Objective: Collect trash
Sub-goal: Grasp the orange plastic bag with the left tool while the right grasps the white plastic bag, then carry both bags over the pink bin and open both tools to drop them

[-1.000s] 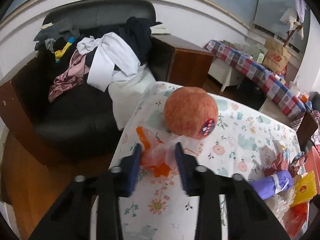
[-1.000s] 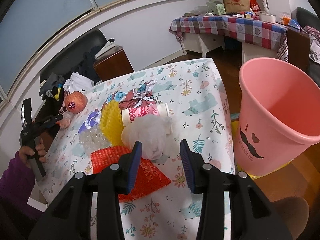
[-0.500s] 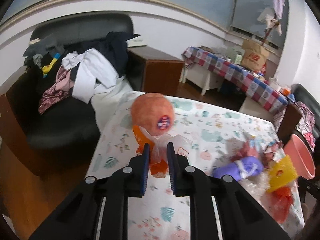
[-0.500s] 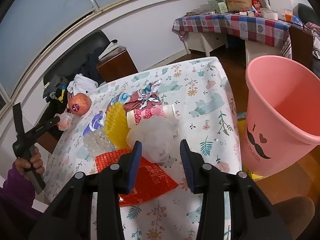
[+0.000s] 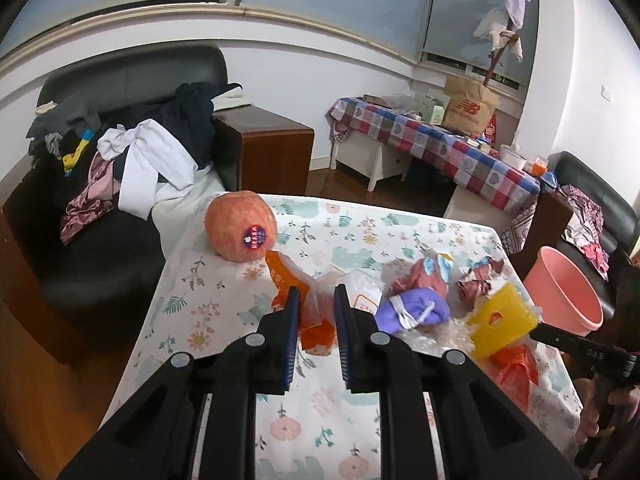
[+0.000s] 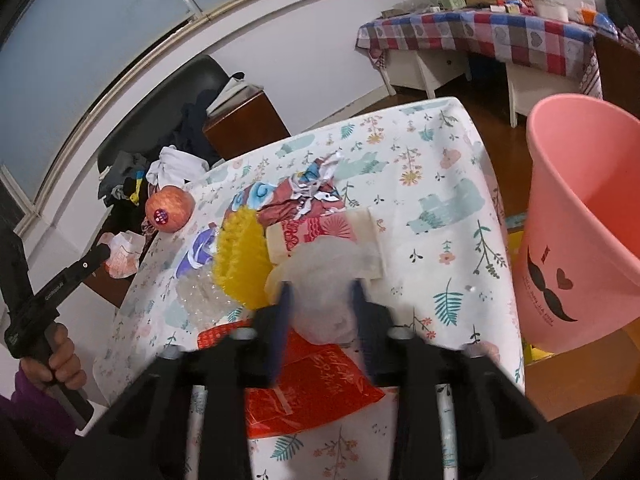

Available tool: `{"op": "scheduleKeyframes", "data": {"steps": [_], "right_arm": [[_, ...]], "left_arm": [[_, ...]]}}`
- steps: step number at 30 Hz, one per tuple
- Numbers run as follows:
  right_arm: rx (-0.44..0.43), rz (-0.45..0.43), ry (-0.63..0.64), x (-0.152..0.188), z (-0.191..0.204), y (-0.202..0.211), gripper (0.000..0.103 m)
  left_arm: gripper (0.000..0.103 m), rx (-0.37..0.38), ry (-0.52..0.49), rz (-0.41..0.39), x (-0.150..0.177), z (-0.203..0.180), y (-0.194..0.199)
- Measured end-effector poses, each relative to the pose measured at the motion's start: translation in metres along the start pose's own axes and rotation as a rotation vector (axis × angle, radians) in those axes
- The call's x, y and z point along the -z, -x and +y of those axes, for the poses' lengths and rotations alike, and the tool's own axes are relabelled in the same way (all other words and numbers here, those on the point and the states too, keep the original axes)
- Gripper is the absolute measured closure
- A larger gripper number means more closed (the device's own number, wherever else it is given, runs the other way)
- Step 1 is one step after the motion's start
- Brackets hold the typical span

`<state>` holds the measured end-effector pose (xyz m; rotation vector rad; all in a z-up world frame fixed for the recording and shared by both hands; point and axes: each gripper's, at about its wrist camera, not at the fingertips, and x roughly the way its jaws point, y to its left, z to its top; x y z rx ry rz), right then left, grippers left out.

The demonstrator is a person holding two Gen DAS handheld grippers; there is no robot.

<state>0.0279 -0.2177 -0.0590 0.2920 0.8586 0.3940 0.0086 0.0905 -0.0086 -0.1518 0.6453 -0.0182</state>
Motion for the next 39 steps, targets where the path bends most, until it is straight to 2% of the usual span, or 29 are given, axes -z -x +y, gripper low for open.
{"op": "scheduleKeyframes", "data": {"steps": [4,13,22,33,39], "right_arm": [[0.004,-0.024,-0.005,0.003,-0.002,0.011,0.090],[0.014,-0.129,-0.039,0.004,-0.015,0.050,0.090],[0.069,-0.217,-0.055,0.003,-0.032,0.081,0.090],[0.176,-0.338,-0.105,-0.004,-0.073,0.124,0.090],[0.249,-0.388,-0.118,-0.005,-0.094,0.138,0.090]], "left_arm": [[0.087,0.013,0.000,-0.002,0.002,-0.006,0.005],[0.087,0.059,-0.027,-0.043,-0.004,-0.032,0.017],[0.087,0.108,-0.070,-0.083,-0.014,-0.065,0.025],[0.087,0.247,-0.160,-0.129,-0.031,-0.140,0.022],[0.087,0.335,-0.193,-0.124,-0.037,-0.194,0.013]]}}
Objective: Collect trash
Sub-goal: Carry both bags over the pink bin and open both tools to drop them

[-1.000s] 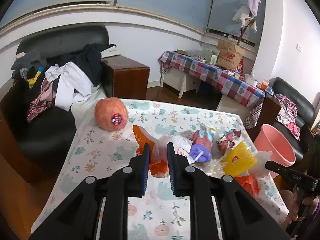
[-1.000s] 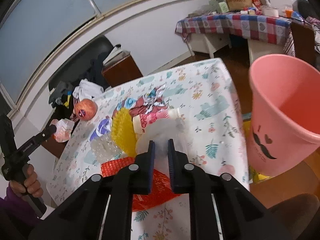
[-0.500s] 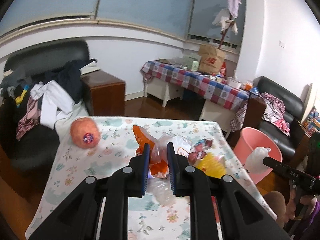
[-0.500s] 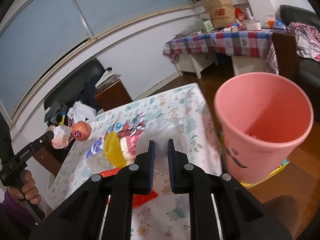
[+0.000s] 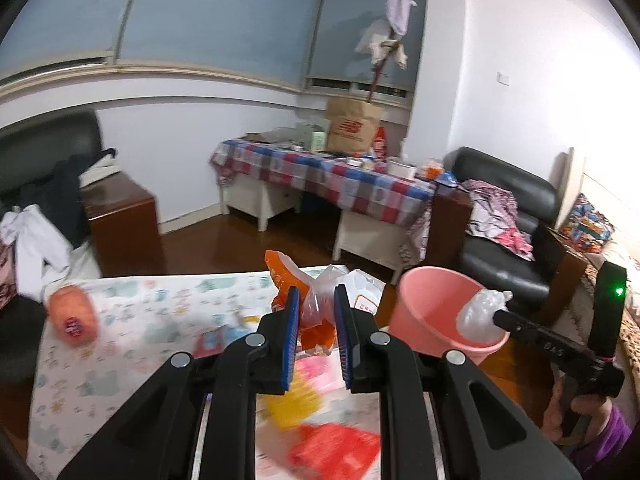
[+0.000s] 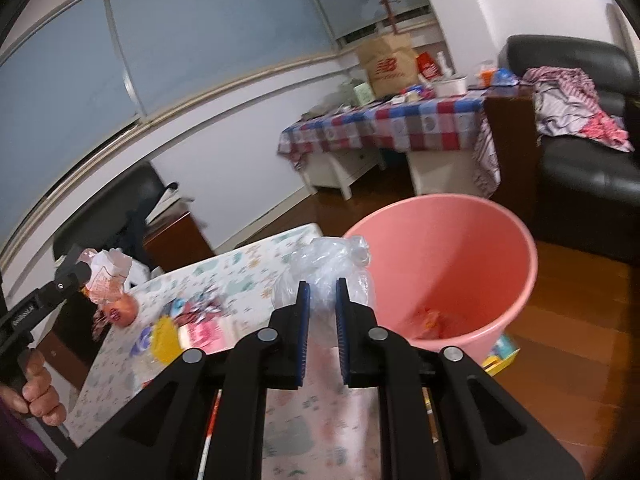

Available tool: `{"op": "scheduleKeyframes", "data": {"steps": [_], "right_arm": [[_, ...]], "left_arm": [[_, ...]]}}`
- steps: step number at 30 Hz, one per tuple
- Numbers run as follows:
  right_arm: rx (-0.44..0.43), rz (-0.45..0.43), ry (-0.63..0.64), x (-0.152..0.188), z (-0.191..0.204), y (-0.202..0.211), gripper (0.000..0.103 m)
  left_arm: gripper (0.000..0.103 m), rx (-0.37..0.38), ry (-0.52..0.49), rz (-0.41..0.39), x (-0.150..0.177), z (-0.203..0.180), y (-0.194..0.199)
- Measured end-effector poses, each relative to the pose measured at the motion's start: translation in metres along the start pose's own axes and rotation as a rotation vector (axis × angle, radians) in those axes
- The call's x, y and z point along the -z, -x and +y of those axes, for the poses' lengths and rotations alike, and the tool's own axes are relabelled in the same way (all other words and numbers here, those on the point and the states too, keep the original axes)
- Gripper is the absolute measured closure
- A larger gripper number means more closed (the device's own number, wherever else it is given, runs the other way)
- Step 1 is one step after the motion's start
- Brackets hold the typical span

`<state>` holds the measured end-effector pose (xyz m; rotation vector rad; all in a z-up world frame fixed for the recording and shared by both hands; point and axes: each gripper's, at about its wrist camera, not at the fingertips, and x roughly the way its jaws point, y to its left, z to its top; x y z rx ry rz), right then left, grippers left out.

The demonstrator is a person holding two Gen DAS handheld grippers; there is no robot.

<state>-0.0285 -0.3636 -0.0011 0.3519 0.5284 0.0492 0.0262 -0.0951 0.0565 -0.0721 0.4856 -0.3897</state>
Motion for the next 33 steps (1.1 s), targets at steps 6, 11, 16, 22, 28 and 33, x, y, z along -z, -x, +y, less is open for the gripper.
{"op": "scheduleKeyframes", "data": {"steps": [6,11,16,22,28,33], "right_arm": [[0.051,-0.031,-0.015,-0.004,-0.023,0.001,0.090],[0.087,-0.033,-0.021,-0.007,-0.045,0.000,0.090],[0.111,-0.018,-0.017,-0.007,-0.059,-0.007,0.090],[0.134,0.005,0.005,-0.006,-0.068,-0.018,0.090],[0.150,0.025,0.012,-0.006,-0.075,-0.029,0.090],[0.161,0.047,0.012,-0.006,-0.079,-0.039,0.090]], "left_arm": [[0.087,0.092,-0.028,0.030,-0.008,-0.046,-0.033],[0.087,0.157,-0.071,0.051,-0.009,-0.090,-0.063],[0.087,0.196,-0.105,0.092,-0.002,-0.126,-0.095],[0.087,0.209,-0.119,0.149,0.012,-0.153,-0.130],[0.087,0.209,-0.107,0.208,0.020,-0.162,-0.161],[0.087,0.193,-0.124,0.238,0.027,-0.168,-0.180]]}}
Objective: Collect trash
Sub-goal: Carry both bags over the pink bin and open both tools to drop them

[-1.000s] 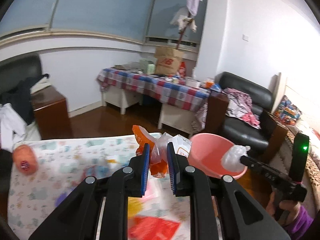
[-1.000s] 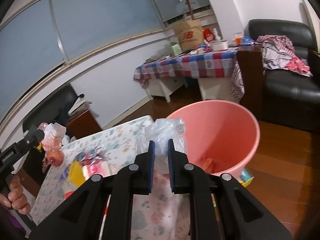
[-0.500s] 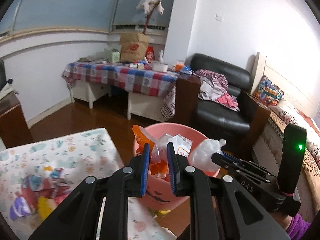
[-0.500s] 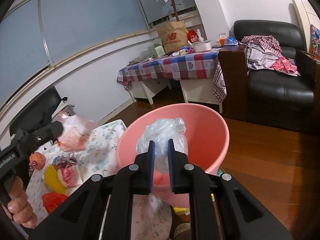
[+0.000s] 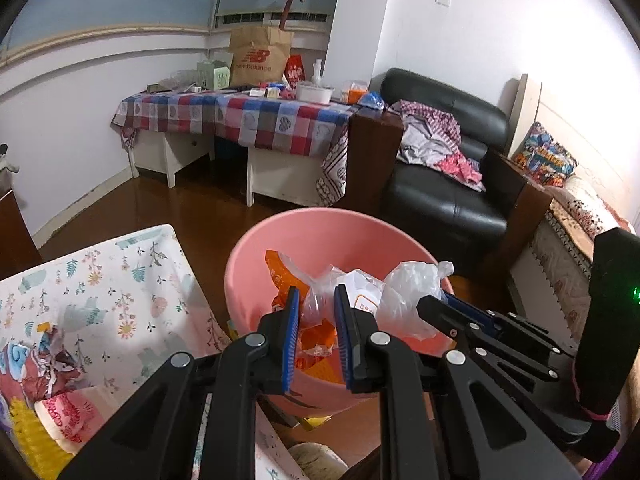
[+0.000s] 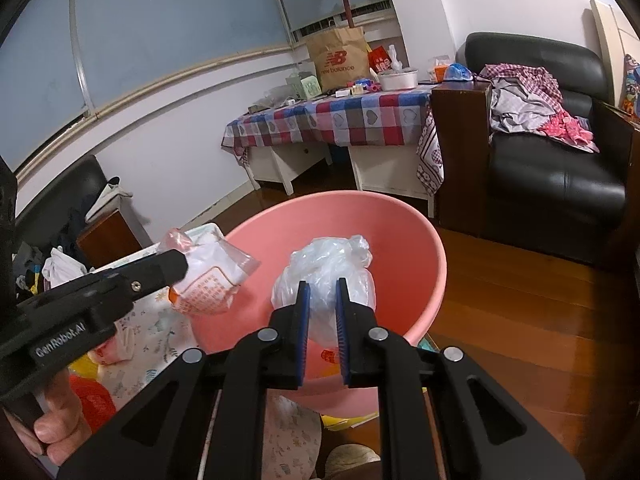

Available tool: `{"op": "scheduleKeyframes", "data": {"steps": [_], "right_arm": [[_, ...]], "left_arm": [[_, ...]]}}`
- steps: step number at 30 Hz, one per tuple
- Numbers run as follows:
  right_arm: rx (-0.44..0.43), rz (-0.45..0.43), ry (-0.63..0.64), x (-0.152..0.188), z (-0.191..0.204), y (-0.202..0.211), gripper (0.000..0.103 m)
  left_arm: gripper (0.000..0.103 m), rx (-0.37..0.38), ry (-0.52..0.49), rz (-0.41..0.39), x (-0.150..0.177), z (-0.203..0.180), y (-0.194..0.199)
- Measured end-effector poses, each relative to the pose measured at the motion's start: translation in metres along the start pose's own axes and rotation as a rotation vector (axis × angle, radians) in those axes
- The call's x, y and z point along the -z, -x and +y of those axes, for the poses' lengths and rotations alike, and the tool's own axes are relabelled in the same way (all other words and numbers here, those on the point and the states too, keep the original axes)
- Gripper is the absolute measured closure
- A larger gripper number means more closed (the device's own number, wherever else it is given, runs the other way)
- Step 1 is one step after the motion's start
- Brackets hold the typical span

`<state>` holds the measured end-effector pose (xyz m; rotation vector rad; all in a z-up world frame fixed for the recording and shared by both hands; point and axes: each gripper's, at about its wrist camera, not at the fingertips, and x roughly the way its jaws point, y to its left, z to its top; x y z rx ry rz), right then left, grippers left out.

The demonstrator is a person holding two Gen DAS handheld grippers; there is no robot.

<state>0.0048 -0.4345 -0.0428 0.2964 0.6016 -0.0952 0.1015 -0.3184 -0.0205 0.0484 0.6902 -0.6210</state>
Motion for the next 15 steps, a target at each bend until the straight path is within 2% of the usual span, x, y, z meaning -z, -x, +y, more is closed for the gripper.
{"op": "scheduleKeyframes", "data": {"steps": [12,14,15], "right_arm": [[0.007,0.050,0.031,0.001,0.003,-0.014,0.090],[0.013,0.058,0.037,0.001,0.003,-0.015,0.088],[0.015,0.060,0.039,0.001,0.003,-0.015,0.084]], "left_arm": [[0.083,-0.009,0.004,0.056,0.001,-0.002,-0.023],[0.081,-0.009,0.009,0.052,0.000,-0.001,-0.022],[0.080,-0.009,0.010,0.047,0.000,-0.001,-0.021]]}}
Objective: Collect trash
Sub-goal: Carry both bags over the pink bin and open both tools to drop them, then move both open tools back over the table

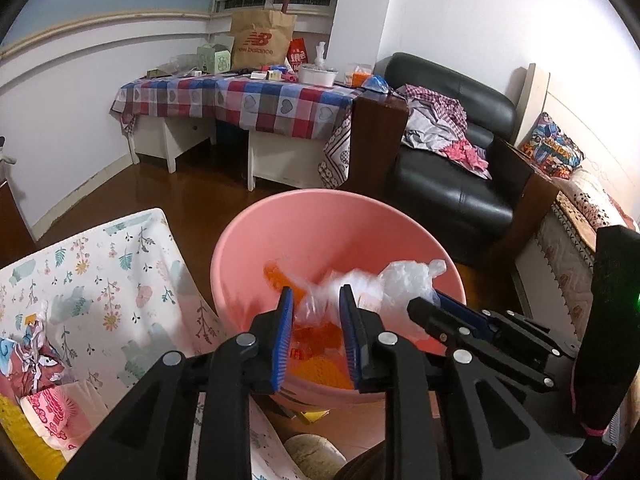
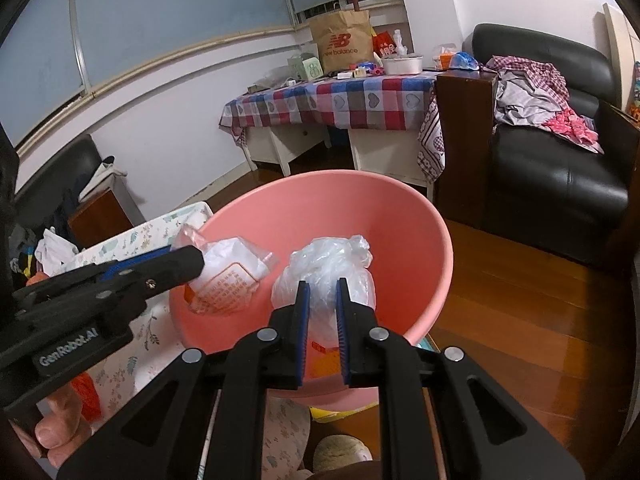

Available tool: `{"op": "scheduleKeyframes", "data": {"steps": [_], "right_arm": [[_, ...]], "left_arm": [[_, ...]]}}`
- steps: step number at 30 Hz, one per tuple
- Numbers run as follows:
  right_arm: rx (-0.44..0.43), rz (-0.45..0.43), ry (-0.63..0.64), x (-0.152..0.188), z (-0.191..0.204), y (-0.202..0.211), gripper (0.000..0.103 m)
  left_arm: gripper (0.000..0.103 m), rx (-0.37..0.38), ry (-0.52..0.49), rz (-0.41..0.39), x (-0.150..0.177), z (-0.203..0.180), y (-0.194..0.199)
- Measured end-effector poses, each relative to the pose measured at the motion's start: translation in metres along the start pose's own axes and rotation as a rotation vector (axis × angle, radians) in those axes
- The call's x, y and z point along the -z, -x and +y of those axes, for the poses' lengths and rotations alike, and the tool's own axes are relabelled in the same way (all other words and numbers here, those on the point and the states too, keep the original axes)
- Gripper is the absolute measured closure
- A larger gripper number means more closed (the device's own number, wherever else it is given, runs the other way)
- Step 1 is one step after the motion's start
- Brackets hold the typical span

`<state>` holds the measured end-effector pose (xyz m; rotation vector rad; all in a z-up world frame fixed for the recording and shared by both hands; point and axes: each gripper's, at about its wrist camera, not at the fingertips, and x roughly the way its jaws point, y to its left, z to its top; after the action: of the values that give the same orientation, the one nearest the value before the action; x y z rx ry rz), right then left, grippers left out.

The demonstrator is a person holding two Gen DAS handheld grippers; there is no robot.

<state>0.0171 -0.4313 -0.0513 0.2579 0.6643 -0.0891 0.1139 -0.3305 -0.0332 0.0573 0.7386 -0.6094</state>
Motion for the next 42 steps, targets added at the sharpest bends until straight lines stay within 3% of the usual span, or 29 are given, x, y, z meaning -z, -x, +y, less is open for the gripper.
{"op": "scheduleKeyframes", "data": {"steps": [3,12,14,20,23,25,27,42], "right_arm": [[0.005,-0.010,0.004,-0.001,0.001,0.003,0.072],[0.001,-0.035,0.006,-0.001,0.007,0.020,0.071],[-0.009,-0.040,0.010,0.000,0.010,0.026,0.071],[-0.064,-0.062,0.018,0.007,0.028,0.048,0.071],[-0.096,-0.073,0.033,0.011,0.042,0.060,0.070],[-0.121,-0.080,0.038,0.014,0.051,0.068,0.060],[-0.148,-0.086,0.044,0.017,0.061,0.076,0.058],[-0.218,-0.049,0.138,0.045,0.118,0.094,0.058]], "left_arm": [[0.068,0.007,0.000,-0.009,-0.001,0.000,0.004],[0.060,0.018,0.022,-0.034,-0.004,0.001,0.029],[0.055,0.019,0.027,-0.042,-0.003,0.000,0.038],[0.054,0.010,0.008,-0.086,0.003,0.003,0.073],[0.049,-0.004,-0.004,-0.109,0.007,0.005,0.093],[0.048,-0.018,-0.014,-0.131,0.012,0.009,0.109],[0.048,-0.028,-0.020,-0.144,0.015,0.013,0.121],[0.048,-0.163,0.030,-0.187,0.067,0.087,0.207]]}}
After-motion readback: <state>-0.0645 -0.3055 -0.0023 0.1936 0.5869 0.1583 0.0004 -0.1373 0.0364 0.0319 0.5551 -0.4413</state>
